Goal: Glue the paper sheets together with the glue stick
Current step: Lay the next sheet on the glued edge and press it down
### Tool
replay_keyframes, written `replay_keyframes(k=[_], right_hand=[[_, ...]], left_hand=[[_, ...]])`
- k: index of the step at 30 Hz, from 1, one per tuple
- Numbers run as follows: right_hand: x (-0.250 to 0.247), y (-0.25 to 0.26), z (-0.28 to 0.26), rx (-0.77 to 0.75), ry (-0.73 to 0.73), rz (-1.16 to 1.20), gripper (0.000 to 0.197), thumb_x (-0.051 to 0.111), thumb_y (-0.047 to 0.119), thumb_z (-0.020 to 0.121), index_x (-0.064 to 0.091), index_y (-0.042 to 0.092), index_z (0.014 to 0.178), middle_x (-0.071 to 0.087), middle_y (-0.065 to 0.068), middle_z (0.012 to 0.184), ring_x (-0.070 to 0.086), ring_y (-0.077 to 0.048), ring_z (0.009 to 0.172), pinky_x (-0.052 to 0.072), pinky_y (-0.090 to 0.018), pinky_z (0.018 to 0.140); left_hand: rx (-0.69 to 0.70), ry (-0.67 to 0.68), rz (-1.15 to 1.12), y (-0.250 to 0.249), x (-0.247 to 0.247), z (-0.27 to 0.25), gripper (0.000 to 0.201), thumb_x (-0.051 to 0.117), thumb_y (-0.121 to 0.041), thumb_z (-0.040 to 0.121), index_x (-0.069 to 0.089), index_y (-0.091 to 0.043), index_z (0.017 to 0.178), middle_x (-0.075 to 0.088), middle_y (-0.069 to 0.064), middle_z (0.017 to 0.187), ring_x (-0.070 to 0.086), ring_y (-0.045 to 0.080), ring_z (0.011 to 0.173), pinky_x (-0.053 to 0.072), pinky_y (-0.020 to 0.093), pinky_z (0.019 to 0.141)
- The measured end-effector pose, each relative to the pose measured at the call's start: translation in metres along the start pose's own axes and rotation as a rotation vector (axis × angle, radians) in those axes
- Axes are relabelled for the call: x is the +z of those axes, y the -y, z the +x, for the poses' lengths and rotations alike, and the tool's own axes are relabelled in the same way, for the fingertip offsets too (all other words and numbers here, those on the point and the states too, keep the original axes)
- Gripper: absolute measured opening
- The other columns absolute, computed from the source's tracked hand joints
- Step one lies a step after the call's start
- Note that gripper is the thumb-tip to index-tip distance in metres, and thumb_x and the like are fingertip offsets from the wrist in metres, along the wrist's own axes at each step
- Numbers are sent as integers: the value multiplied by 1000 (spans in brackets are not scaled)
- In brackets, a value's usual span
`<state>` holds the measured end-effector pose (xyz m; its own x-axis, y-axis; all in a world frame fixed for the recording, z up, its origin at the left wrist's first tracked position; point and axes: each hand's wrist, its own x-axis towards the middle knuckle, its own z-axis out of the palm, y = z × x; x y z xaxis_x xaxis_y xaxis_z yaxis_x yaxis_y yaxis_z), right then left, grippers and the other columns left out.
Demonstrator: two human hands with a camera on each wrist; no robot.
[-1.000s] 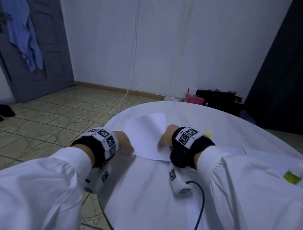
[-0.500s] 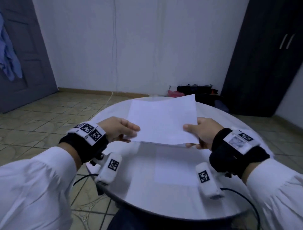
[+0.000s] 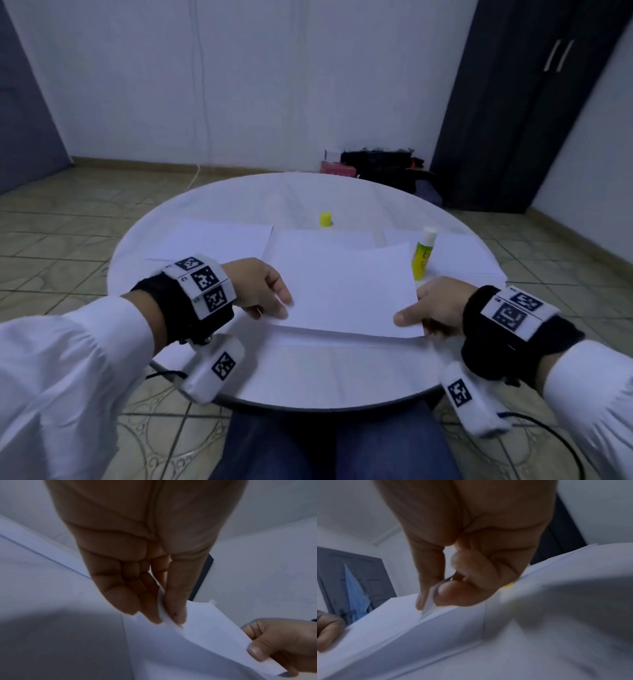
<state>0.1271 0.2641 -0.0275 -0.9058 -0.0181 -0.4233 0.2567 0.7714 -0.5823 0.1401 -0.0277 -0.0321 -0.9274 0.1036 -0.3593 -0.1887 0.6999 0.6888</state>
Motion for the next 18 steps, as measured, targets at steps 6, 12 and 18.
replay_keyframes(k=[6,12,18], right_hand=[[8,4,14,31,82,-218,28,78,29,76,67,4,81,64,-5,53,46,-18,45,36,-24,45],[9,2,19,47,101,-203,27,76,24,78,64,1,84,62,-8,53,44,-20,46,37,-26,50],[10,-2,25,50,122,-148,21,75,14,79,61,-1,78,58,-13,52,43,-23,47,36,-28,50]], left_hand=[[-32,35,73,9,10,8,19,82,-6,71,69,-19,72,60,-8,53,56,13,56,50,17,54],[-25,55,121,10,14,9,18,81,-7,73,67,-18,77,60,-8,56,57,4,45,47,13,50],[-34,58,164,10,14,9,19,83,-14,72,66,-22,76,60,-11,51,55,3,46,43,9,48]])
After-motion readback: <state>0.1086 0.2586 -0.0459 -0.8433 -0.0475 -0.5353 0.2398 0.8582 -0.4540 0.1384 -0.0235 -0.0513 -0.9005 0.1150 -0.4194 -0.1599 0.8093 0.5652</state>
